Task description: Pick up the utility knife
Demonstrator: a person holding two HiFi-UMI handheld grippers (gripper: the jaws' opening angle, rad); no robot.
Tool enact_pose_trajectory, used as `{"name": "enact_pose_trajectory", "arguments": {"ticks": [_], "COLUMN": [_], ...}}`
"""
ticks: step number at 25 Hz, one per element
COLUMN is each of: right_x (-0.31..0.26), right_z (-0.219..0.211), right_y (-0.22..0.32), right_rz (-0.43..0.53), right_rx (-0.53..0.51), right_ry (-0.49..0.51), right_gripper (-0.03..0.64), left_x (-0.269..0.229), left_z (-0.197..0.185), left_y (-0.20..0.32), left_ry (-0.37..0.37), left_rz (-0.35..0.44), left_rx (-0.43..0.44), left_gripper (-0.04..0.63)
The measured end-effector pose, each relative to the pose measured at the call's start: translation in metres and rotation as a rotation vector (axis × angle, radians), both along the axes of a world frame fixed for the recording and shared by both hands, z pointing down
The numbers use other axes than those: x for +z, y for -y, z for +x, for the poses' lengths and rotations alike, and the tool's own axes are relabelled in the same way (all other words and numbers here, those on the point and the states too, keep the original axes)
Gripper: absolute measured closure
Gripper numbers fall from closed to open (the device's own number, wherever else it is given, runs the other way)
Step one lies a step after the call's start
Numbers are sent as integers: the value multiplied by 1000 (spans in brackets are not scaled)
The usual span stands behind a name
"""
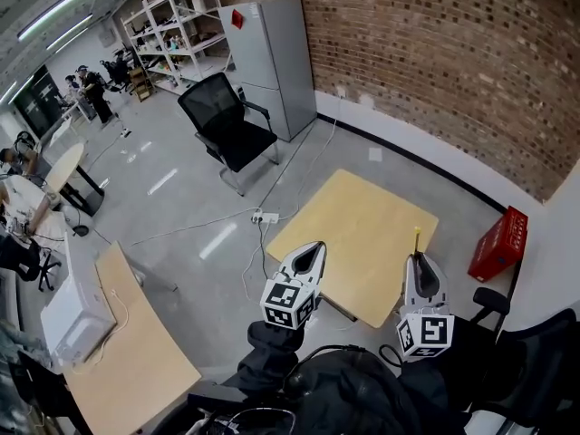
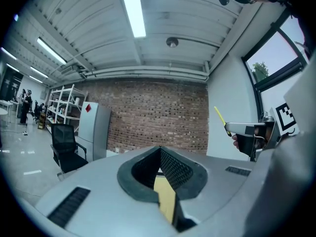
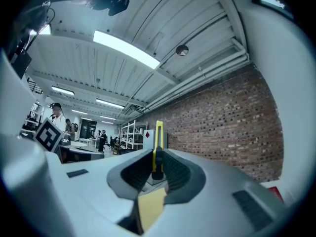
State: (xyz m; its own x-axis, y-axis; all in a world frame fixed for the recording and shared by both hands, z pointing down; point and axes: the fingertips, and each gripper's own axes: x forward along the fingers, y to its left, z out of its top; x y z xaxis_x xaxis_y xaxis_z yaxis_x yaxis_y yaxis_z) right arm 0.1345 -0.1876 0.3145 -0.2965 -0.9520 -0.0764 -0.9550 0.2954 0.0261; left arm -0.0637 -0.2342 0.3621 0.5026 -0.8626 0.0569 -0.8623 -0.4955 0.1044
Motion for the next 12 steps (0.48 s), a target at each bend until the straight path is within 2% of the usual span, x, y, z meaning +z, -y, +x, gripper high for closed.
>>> {"name": "enact_pose_trajectory", "arguments": {"ticks": [12], "right_x": [-10], "right_z": [8], "right_y": [9], "right_rz": [32], "right_rx": [5], "right_ry": [8], "right_gripper": [549], "left_x": [-9], "left_z": [3], "left_y": [14], "left_ry": [7], "left_rz": [31], "left_rx": [-10], "left_gripper": [594]}}
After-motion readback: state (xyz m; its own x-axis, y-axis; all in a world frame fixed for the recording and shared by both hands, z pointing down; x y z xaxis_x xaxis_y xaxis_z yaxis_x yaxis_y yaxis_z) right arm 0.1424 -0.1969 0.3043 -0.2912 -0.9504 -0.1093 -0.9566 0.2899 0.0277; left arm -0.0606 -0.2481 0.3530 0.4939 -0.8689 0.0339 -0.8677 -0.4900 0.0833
